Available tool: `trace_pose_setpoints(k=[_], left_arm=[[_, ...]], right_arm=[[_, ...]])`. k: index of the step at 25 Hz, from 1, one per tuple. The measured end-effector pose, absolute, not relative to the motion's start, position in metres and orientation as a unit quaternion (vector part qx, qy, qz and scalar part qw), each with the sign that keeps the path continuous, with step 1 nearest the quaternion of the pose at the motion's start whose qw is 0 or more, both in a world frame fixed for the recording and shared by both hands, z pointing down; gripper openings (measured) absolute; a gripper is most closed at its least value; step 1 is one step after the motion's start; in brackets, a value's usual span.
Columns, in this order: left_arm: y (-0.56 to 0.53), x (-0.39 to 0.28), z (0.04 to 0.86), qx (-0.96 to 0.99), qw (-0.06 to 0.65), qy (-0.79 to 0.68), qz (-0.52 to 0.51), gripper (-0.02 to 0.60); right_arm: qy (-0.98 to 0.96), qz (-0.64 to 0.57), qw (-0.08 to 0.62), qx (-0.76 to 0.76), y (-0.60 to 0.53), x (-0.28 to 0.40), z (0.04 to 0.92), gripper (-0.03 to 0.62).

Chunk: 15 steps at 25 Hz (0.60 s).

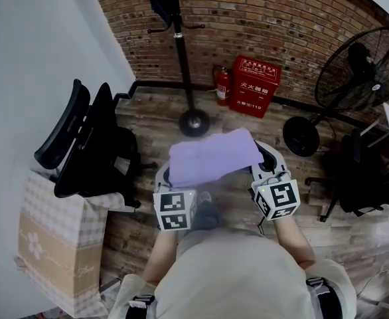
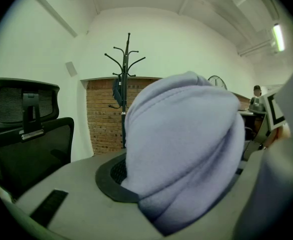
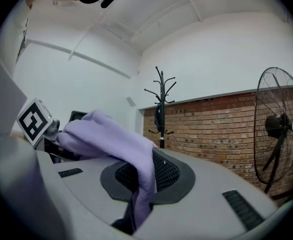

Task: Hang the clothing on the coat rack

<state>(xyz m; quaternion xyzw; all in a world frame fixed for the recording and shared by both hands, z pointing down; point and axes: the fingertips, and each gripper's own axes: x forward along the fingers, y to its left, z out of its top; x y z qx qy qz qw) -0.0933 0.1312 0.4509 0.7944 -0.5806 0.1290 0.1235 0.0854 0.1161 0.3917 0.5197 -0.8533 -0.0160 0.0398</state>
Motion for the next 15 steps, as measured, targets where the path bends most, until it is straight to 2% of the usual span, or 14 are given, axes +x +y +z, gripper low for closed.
trace_pose_setpoints(k=[15], left_arm=[[0.015,-0.126,0.439,0.803,0.115,-0.572,0.123,0.127]], right_arm=[[-0.847,-0.030,0.042,0.529,0.005,0.053,0.377,0.017]])
